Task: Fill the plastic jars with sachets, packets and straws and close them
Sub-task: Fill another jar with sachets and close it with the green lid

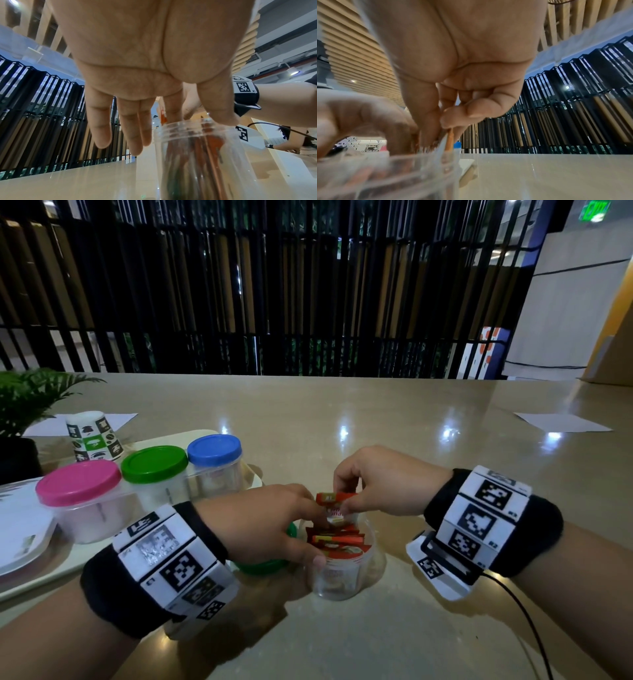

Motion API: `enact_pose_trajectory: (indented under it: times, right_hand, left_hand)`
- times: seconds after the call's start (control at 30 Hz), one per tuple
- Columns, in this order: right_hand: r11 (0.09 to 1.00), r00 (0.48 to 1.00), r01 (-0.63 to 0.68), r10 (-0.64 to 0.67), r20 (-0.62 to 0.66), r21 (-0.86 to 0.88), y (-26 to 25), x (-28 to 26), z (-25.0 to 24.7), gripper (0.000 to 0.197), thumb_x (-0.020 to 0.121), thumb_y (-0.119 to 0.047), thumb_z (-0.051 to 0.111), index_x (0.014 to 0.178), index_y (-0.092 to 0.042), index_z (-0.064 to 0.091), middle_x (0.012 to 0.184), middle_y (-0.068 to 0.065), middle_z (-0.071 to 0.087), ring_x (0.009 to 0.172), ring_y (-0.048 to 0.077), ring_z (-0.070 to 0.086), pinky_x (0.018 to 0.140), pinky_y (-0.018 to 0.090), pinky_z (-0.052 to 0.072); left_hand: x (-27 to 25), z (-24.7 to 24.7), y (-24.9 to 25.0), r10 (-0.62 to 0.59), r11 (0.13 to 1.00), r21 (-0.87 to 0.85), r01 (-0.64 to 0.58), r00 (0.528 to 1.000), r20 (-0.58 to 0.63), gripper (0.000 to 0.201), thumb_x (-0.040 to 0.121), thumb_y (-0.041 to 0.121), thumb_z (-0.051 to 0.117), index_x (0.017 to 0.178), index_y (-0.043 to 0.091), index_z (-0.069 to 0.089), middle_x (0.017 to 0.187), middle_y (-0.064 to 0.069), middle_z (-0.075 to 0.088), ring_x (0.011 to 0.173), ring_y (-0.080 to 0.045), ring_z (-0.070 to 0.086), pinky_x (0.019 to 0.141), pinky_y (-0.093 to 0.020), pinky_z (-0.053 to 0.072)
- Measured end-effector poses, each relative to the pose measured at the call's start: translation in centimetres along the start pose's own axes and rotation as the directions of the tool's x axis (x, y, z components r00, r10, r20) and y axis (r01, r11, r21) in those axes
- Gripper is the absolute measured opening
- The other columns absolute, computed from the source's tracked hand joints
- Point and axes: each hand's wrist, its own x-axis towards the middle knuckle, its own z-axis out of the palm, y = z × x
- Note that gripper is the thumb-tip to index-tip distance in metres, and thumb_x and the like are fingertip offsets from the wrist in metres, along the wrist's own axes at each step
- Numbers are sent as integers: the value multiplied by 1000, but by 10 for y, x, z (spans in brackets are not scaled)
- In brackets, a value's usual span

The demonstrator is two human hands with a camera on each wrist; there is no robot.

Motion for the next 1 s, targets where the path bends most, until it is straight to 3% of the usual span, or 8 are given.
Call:
enact_pose_trajectory:
  times: [0.1,0.23,0.37,0.57,0.63,0.77,0.9,1.0]
  right_hand:
    - [1000,998,-5,6,61,-22,-2,0,6,11,82,-27,73,90,-20,73,84,-8,69,77,5,61,71,24,52]
    - [999,998,-20,22,59,-35,-2,-3,2,11,86,-25,68,95,-22,75,85,-11,69,78,3,61,67,18,49]
    - [996,997,5,2,79,-94,-6,-2,7,14,90,-24,63,99,-23,74,89,-9,70,83,8,63,79,30,53]
    - [977,994,11,13,110,-212,-13,2,14,17,91,-22,56,97,-20,72,82,-3,66,74,15,60,62,28,48]
    - [971,992,22,8,126,-237,-14,2,16,18,92,-23,56,100,-22,72,83,-5,64,76,14,60,65,28,48]
    - [979,987,32,1,159,-202,-12,0,14,23,96,-26,52,110,-23,69,97,-5,68,87,14,61,81,34,52]
    - [996,998,36,-32,52,-80,-10,-9,9,25,94,-38,54,113,-26,66,105,-10,66,92,8,60,81,26,51]
    - [1000,999,-4,5,43,-27,-11,-18,5,66,76,-60,65,131,-27,49,125,-11,51,110,8,51,91,25,46]
  left_hand:
    - [1,-1,2,19,1000,26,-18,1000,-15,59,85,59,58,139,36,48,142,14,37,123,-6,42,105,-26,38]
    - [1,0,2,28,999,35,-27,999,-30,60,85,59,58,139,34,47,142,15,37,124,-5,42,105,-25,38]
    - [1,1,1,38,999,31,-37,999,-37,59,85,59,58,138,36,46,141,16,39,124,-4,42,105,-24,38]
    - [0,2,1,12,1000,-22,-14,997,-81,63,82,55,65,137,35,40,137,14,46,121,-3,46,101,-23,41]
    - [0,2,1,-16,999,-38,12,995,-98,69,80,56,68,137,32,37,137,13,48,122,-4,48,101,-26,44]
    - [1,2,0,-13,1000,15,14,997,-77,68,81,60,63,140,31,42,139,15,46,122,-4,46,103,-26,41]
    - [2,2,-2,19,999,46,-15,997,-71,63,82,63,60,135,29,51,140,15,43,123,-3,44,106,-26,39]
    - [2,2,-3,14,1000,27,-12,997,-76,63,82,61,61,136,31,49,138,15,46,121,-4,46,105,-29,41]
